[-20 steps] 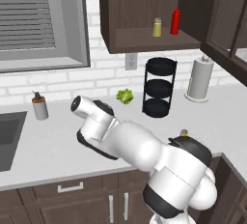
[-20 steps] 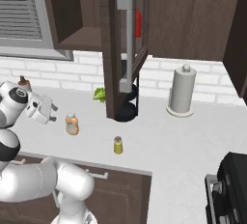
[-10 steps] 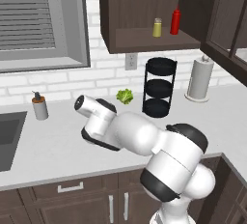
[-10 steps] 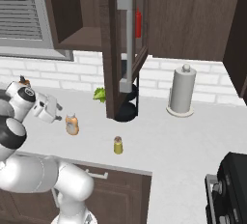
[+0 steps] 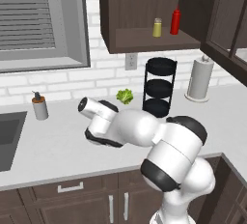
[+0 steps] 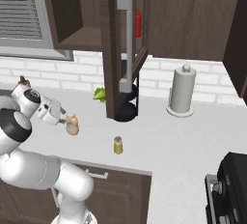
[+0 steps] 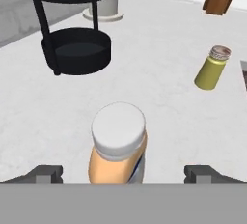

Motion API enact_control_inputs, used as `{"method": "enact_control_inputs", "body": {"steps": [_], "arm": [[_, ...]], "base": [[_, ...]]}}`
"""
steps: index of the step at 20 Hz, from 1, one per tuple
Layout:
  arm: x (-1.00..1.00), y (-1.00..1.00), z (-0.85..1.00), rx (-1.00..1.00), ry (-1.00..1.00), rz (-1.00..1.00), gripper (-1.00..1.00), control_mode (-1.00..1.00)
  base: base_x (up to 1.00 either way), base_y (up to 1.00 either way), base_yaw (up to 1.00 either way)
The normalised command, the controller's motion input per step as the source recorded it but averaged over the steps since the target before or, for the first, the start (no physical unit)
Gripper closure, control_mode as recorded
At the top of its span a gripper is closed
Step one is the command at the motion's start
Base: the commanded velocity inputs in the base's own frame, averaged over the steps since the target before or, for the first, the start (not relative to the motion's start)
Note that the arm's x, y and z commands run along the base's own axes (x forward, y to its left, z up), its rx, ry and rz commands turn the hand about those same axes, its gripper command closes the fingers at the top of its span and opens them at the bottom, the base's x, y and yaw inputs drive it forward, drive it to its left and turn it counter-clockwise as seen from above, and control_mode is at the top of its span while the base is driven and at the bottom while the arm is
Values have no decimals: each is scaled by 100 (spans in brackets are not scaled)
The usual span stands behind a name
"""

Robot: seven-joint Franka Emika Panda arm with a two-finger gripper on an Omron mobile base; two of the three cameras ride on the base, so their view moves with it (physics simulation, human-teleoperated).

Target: Put the shaker and condiment bottle from the counter next to their counterparts in the cabinet.

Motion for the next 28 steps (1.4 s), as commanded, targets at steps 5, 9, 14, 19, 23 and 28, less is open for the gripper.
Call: {"method": "enact_control_inputs", "body": {"steps": [5, 9, 14, 19, 23, 28], "arm": [[11, -22, -22, 0, 5, 0, -100, -100], [2, -25, -24, 0, 5, 0, -100, -100], [0, -9, -10, 0, 2, 0, 100, -100], [0, 0, 15, 0, 0, 0, 100, -100], [-1, 0, 96, -4, -3, 2, 100, -100], [-8, -10, 100, -21, 0, 8, 100, -100]], "base": [[0, 0, 0], [0, 0, 0], [0, 0, 0], [0, 0, 0], [0, 0, 0], [0, 0, 0]]}}
